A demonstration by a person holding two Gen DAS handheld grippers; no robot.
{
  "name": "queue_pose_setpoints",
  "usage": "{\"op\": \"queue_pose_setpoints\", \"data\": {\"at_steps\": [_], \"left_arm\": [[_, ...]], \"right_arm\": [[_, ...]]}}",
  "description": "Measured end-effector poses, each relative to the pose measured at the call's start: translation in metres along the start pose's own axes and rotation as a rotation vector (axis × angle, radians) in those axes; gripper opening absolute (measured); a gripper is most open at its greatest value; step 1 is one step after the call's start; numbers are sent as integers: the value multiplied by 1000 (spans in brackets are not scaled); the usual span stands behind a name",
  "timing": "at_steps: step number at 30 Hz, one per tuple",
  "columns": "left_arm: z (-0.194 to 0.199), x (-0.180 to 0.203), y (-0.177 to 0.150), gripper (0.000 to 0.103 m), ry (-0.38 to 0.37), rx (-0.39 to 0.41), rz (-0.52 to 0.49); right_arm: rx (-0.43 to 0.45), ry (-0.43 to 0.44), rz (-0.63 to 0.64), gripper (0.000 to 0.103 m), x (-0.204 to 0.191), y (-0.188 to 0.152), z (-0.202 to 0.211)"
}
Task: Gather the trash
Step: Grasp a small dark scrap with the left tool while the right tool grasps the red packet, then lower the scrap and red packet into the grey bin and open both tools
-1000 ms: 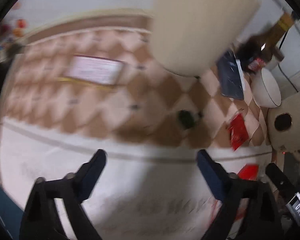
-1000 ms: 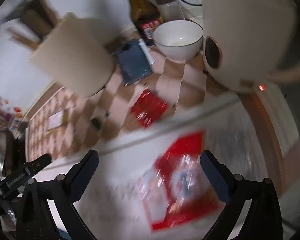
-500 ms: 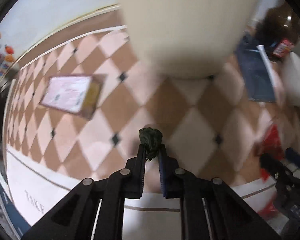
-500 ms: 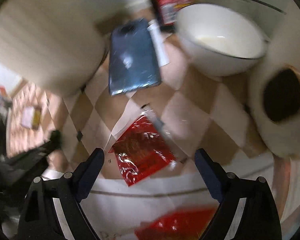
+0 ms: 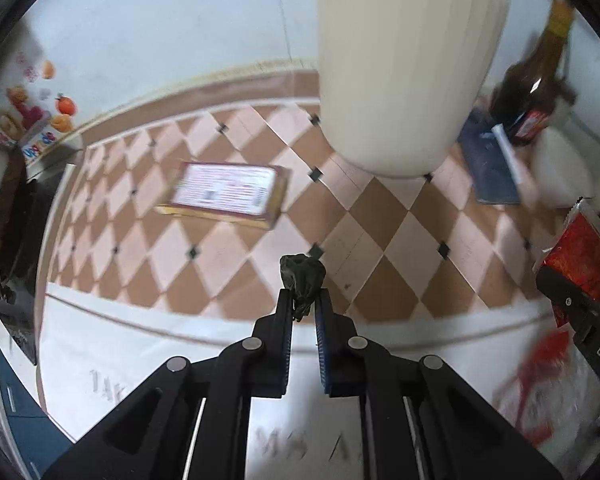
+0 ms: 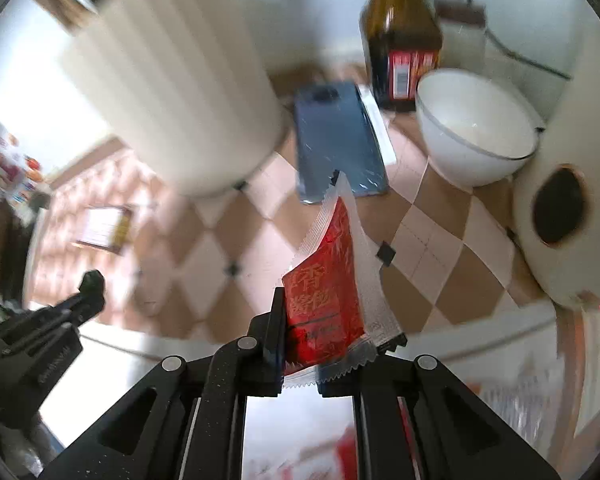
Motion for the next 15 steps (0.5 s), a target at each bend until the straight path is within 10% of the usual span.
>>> {"op": "queue_pose_setpoints", "data": {"at_steps": [15], "left_arm": [[103,-78,-172,8,-91,163,-182]], "right_arm": [[191,1,-81,11,-110,-251,154]]}}
Point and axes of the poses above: each gripper's, at about its wrist camera, not at the fingertips, and z roughly against the way its jaws point, x to its right, y to its top, the point moved 3 cm from there along -z, roughly the way its jaws point, and after that the axes turned 13 degrees about -x, right-handed, at the moved point
